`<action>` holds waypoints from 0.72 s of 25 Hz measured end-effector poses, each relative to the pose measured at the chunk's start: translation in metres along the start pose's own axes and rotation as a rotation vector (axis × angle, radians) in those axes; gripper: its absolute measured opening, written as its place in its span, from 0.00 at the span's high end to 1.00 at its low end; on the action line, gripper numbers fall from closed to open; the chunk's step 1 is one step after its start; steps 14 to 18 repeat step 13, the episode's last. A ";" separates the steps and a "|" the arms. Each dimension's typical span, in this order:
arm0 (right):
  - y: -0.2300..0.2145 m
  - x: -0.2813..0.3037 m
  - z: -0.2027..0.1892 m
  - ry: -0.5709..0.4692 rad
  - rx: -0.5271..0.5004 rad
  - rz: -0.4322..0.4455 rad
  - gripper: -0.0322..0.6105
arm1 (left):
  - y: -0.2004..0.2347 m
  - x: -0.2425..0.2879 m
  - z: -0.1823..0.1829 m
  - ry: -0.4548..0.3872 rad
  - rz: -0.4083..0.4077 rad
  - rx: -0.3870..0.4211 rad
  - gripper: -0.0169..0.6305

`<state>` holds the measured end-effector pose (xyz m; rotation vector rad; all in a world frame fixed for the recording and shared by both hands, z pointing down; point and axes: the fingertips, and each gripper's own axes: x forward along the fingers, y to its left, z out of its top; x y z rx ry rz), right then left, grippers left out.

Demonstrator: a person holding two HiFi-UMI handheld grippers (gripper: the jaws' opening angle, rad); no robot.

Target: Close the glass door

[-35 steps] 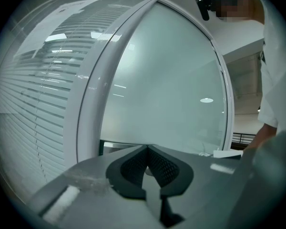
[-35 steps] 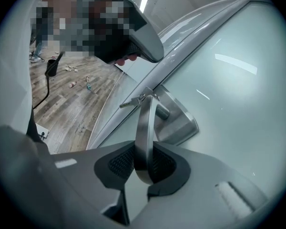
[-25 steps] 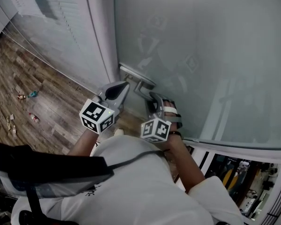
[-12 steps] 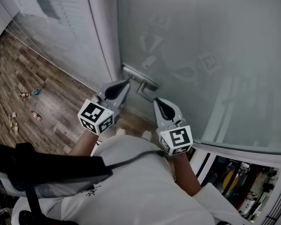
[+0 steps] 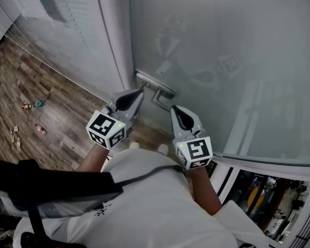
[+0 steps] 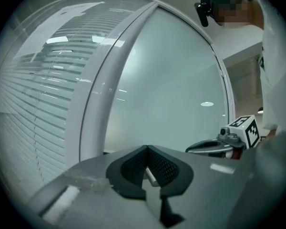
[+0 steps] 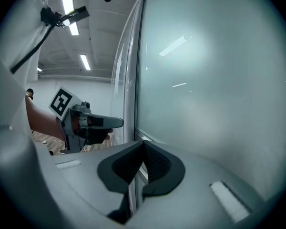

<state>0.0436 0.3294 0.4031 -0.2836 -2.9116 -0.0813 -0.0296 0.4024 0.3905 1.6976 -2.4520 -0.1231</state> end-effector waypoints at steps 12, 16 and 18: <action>0.010 0.004 -0.006 0.033 -0.019 -0.040 0.94 | 0.006 -0.013 0.001 0.002 -0.021 0.001 0.97; 0.010 0.004 -0.006 0.035 -0.020 -0.044 0.94 | 0.007 -0.015 0.001 0.002 -0.022 0.002 0.97; 0.010 0.004 -0.006 0.035 -0.020 -0.044 0.94 | 0.007 -0.015 0.001 0.002 -0.022 0.002 0.97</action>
